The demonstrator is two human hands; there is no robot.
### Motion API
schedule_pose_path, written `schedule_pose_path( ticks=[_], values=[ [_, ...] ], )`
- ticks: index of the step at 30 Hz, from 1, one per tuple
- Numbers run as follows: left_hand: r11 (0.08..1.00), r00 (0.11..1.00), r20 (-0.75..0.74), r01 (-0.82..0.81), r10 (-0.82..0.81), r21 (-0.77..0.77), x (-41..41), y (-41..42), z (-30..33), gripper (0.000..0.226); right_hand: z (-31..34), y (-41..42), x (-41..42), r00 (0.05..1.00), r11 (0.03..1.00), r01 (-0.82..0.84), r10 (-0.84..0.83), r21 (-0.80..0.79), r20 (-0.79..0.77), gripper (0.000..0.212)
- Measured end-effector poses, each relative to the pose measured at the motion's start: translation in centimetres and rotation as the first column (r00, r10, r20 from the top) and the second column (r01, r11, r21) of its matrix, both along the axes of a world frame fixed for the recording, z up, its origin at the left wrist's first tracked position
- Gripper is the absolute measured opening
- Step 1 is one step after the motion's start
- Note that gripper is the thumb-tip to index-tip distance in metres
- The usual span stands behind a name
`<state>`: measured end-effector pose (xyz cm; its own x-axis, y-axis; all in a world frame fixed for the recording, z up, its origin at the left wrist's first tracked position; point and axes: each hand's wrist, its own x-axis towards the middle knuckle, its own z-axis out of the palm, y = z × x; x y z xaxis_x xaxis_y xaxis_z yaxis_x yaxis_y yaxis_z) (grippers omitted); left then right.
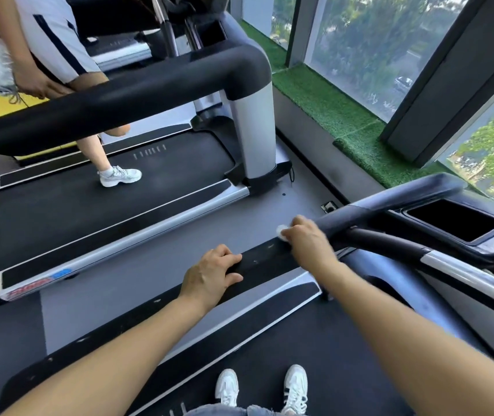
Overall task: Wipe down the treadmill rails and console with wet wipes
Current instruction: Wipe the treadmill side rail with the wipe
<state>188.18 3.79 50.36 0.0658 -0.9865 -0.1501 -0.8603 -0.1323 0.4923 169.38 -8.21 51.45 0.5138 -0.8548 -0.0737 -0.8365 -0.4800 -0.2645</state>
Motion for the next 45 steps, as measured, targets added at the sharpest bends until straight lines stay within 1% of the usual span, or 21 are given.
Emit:
schedule_pose_path(
  ticks=[2, 5, 7, 10, 12, 14, 17, 19, 21, 23, 26, 27, 30, 31, 33, 36, 39, 40, 42, 43, 45],
  values=[
    [1.000, 1.000, 0.011, -0.001, 0.001, 0.012, -0.2, 0.0, 0.3, 0.041, 0.6, -1.8, -2.3, 0.991, 0.991, 0.125, -0.127, -0.045, -0.042, 0.014],
    [1.000, 1.000, 0.015, -0.012, 0.012, 0.024, -0.3, -0.2, 0.5, 0.040, 1.0, -1.0, -1.4, 0.974, 0.971, 0.218, -0.223, -0.102, -0.044, 0.021],
    [0.999, 1.000, 0.027, -0.016, 0.015, 0.032, -0.5, -0.3, 0.6, 0.039, 0.6, 1.7, 1.6, 0.986, 0.985, 0.158, -0.161, -0.067, -0.036, 0.022],
    [0.999, 0.998, 0.055, -0.011, 0.009, 0.041, -0.6, -0.2, 0.8, 0.039, 0.0, 5.4, 5.1, 0.999, 0.999, -0.034, 0.034, -0.002, -0.018, 0.022],
    [0.999, 0.998, 0.062, -0.005, 0.002, 0.042, -0.6, -0.3, 0.8, 0.039, 0.2, 5.4, 5.2, 0.993, 0.993, -0.113, 0.114, 0.014, -0.014, 0.022],
    [0.999, 0.998, 0.065, -0.007, 0.004, 0.046, -0.7, -0.3, 0.9, 0.038, 0.9, 4.4, 3.7, 0.988, 0.988, -0.151, 0.151, 0.029, -0.016, 0.023],
    [0.999, 0.997, 0.071, -0.007, 0.003, 0.051, -0.8, -0.1, 0.9, 0.036, 1.0, 3.7, 1.3, 0.990, 0.992, -0.130, 0.130, 0.009, -0.062, 0.035],
    [0.999, 0.997, 0.080, -0.004, 0.000, 0.045, -0.9, -0.1, 1.0, 0.035, 0.8, 4.0, 1.3, 0.988, 0.994, -0.112, 0.110, -0.005, -0.108, 0.041],
    [0.999, 0.996, 0.085, -0.004, 0.000, 0.046, -1.0, -0.1, 1.1, 0.035, 0.9, 3.9, 2.5, 0.985, 0.996, -0.094, 0.093, 0.006, -0.145, 0.034],
    [0.999, 0.996, 0.092, -0.003, -0.001, 0.049, -1.0, -0.2, 1.2, 0.033, 1.4, 3.1, 4.0, 0.983, 0.998, -0.059, 0.064, 0.034, -0.172, 0.019],
    [0.999, 0.995, 0.100, 0.001, -0.006, 0.052, -1.1, -0.1, 1.2, 0.033, 1.4, 2.6, 4.5, 0.985, 0.998, -0.041, 0.047, 0.037, -0.169, 0.017],
    [0.999, 0.995, 0.100, 0.000, -0.005, 0.052, -1.1, -0.1, 1.2, 0.033, 1.3, 3.0, 4.1, 0.985, 0.999, -0.048, 0.050, 0.016, -0.163, 0.020],
    [0.999, 0.994, 0.105, -0.003, -0.003, 0.052, -1.1, -0.2, 1.1, 0.032, 0.5, 4.6, 2.2, 0.990, 0.995, -0.098, 0.096, -0.013, -0.107, 0.048],
    [0.999, 0.994, 0.110, -0.002, -0.004, 0.053, -1.1, -0.2, 1.1, 0.032, 0.5, 4.8, 2.0, 0.989, 0.995, -0.097, 0.095, -0.014, -0.109, 0.051],
    [0.998, 0.994, 0.112, 0.001, -0.007, 0.057, -1.1, -0.3, 1.3, 0.031, 0.8, 4.2, 2.5, 0.988, 0.996, -0.085, 0.084, -0.008, -0.127, 0.044],
    [0.998, 0.994, 0.105, -0.003, -0.003, 0.057, -1.1, -0.3, 1.3, 0.032, 1.4, 3.1, 4.4, 0.983, 0.997, -0.059, 0.067, 0.051, -0.170, 0.020],
    [0.998, 0.994, 0.112, -0.004, -0.003, 0.056, -1.3, -0.2, 1.2, 0.034, 1.6, 3.0, 4.6, 0.984, 0.998, -0.053, 0.059, 0.039, -0.167, 0.020],
    [0.998, 0.994, 0.110, -0.005, -0.001, 0.059, -1.3, -0.2, 1.2, 0.034, 1.5, 3.4, 4.1, 0.985, 0.998, -0.062, 0.065, 0.022, -0.162, 0.022],
    [0.998, 0.994, 0.111, -0.007, 0.000, 0.064, -1.3, -0.3, 1.1, 0.033, 0.6, 4.2, 3.0, 0.986, 0.995, -0.097, 0.096, 0.001, -0.137, 0.042],
    [0.998, 0.993, 0.115, -0.008, 0.000, 0.067, -1.3, -0.3, 1.2, 0.032, 0.4, 4.4, 2.6, 0.983, 0.994, -0.112, 0.111, 0.002, -0.144, 0.047],
    [0.998, 0.993, 0.117, -0.009, 0.000, 0.070, -1.3, -0.5, 1.3, 0.032, 0.4, 4.2, 2.7, 0.984, 0.995, -0.098, 0.097, 0.002, -0.150, 0.044]
  ],
)
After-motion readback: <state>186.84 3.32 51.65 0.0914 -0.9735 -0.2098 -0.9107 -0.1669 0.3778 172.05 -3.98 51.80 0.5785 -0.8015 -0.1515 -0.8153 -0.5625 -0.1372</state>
